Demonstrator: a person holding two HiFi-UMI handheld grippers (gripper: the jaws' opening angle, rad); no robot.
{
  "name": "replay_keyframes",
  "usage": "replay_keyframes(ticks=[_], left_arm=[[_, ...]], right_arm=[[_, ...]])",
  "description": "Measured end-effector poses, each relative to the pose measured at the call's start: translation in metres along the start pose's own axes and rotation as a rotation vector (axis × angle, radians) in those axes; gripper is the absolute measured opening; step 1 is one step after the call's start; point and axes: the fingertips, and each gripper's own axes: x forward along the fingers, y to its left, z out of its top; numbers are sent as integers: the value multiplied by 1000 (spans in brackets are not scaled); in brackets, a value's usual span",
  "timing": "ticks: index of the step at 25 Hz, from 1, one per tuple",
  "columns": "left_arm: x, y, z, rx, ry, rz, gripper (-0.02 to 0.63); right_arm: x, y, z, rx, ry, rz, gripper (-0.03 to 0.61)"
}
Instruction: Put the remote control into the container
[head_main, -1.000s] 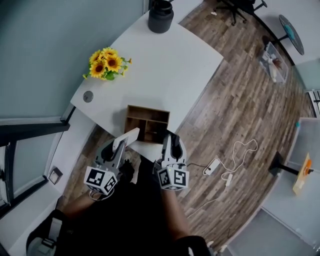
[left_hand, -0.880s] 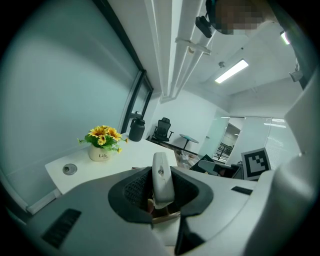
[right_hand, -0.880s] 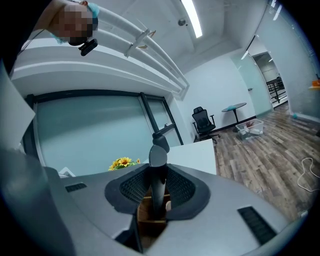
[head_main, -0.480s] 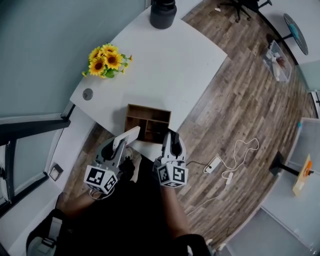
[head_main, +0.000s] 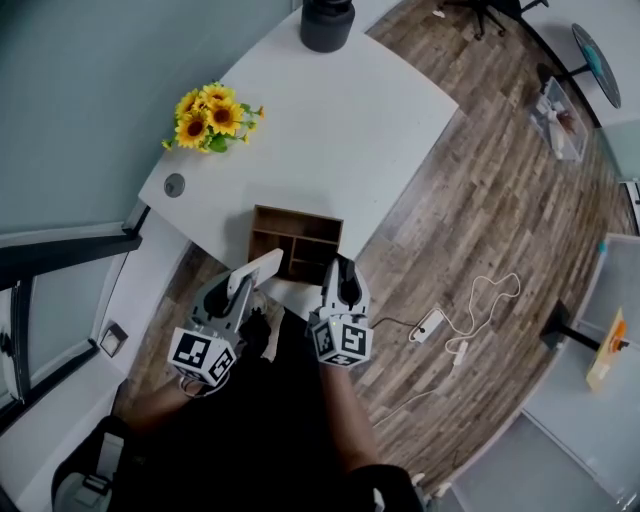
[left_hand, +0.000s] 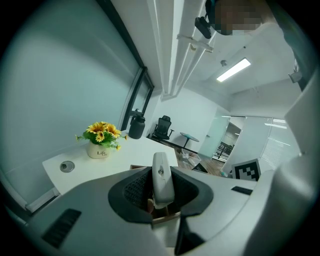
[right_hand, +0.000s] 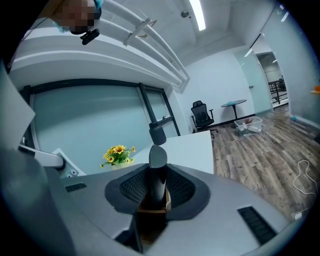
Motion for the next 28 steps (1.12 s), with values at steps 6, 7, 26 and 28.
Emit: replay_keyframes(ticks=[6, 7, 26, 28], left_arm=[[2, 1, -3, -4, 5, 2, 95], [2, 1, -3, -5, 5, 2, 96], [3, 4, -8, -17, 10, 11, 95], [3, 4, -7, -16, 9, 11, 95]], right_arm=[[4, -1, -3, -18, 14, -2, 97], [5, -1, -5, -18, 17, -1, 97], [14, 0, -17, -93, 69, -15, 97], [15, 1, -17, -117, 75, -20, 97]])
